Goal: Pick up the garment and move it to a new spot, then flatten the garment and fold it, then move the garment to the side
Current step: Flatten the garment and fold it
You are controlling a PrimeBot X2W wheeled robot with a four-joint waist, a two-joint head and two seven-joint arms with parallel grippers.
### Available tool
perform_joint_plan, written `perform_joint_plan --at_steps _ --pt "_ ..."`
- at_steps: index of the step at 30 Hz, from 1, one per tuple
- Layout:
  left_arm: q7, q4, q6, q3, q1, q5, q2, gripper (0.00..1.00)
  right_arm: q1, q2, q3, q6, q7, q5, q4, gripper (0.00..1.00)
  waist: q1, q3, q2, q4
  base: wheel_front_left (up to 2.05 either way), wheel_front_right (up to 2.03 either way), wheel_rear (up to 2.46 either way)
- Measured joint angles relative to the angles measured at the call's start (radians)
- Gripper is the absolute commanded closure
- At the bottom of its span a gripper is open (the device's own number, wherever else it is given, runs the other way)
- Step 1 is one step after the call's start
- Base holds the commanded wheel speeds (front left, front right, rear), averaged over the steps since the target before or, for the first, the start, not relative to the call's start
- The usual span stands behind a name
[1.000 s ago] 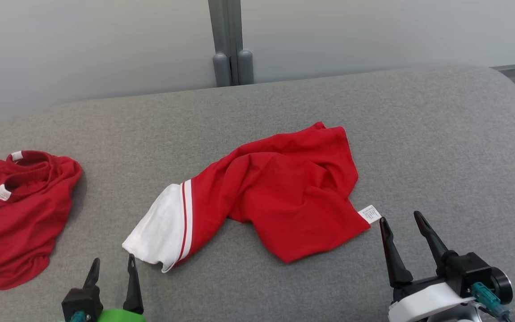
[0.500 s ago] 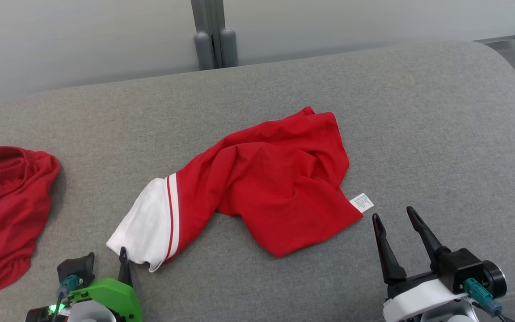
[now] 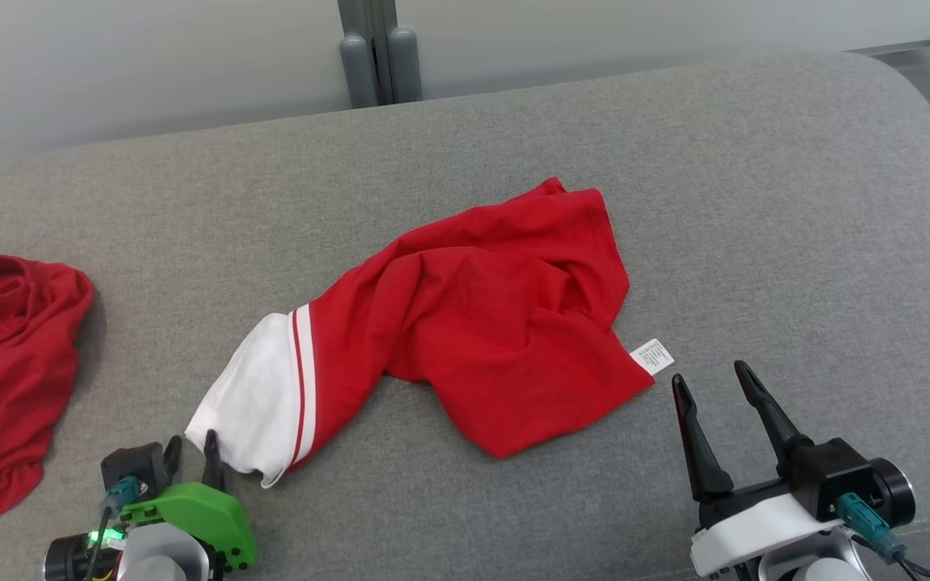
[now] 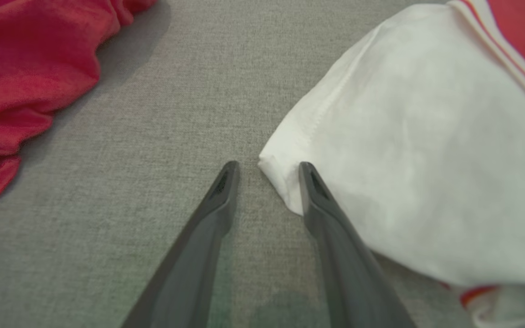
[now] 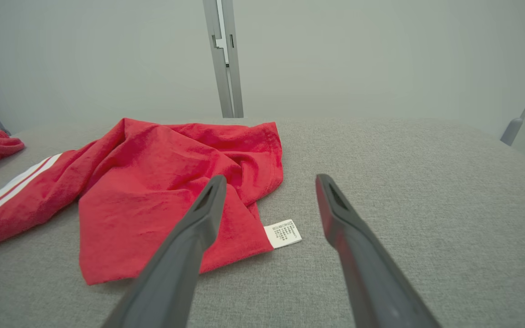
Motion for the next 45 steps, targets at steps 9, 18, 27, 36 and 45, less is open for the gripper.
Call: perform_joint_plan --at_steps 9,18,27,36,45 --pt "0.000 -0.109 0.012 0.002 -0.017 0.035 0.015 1.00 -0.030 0.000 0.012 0.000 0.000 -0.007 -0.019 0.00 0.0000 0.041 0.0000 0.006 0.00 0.00 0.00" --pt "0.000 -0.383 0.008 -0.013 -0.021 0.086 0.010 1.00 -0.319 -0.066 0.047 0.000 0.000 0.122 0.122 0.00 0.0000 0.134 0.0000 0.044 0.00 0.00 0.00" --pt "0.000 -0.486 -0.008 -0.045 -0.038 0.115 -0.001 1.00 -0.764 -0.301 0.217 0.000 0.292 0.369 0.442 0.00 0.0001 0.222 0.0000 0.112 0.00 0.00 0.00" --pt "0.000 -0.533 -0.016 -0.080 -0.066 0.122 -0.015 1.00 -1.017 -0.380 0.442 0.000 0.476 0.426 0.594 0.00 0.0001 0.304 0.0000 0.176 0.00 0.00 0.00" --pt "0.000 -0.540 -0.017 -0.084 -0.068 0.124 -0.017 1.00 -1.101 -0.341 0.600 0.000 0.450 0.468 0.742 0.00 0.0001 0.353 0.0000 0.221 0.00 0.00 0.00"
